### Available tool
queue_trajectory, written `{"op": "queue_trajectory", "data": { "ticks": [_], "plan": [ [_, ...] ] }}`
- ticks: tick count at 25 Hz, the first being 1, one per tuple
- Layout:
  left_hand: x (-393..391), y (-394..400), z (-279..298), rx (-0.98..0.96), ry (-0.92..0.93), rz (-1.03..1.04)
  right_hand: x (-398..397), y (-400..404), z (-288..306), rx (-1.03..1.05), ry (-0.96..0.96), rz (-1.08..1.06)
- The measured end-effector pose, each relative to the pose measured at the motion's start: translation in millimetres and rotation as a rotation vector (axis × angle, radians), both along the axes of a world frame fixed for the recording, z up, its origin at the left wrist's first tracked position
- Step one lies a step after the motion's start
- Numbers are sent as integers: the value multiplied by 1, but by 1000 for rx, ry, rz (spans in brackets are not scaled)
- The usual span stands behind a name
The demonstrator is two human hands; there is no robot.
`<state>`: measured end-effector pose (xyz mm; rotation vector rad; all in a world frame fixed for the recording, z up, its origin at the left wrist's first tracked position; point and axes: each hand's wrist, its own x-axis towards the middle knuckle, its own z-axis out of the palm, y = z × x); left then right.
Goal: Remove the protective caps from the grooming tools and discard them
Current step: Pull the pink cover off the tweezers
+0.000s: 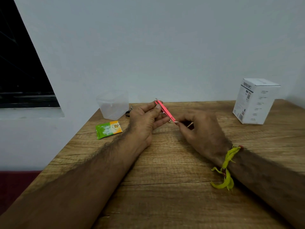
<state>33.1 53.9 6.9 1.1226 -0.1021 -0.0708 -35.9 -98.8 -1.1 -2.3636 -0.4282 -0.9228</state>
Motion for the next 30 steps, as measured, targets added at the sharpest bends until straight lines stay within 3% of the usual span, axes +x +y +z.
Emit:
{"op": "queue_trajectory", "data": {
  "ticks": [23,30],
  "plan": [
    [1,-2,0,-11,-7,56,4,-2,-1,-34,-19,-37],
    [0,-3,-3,52,-92,-10,4,-1,-1,-21,-51,-12]
  ]
}}
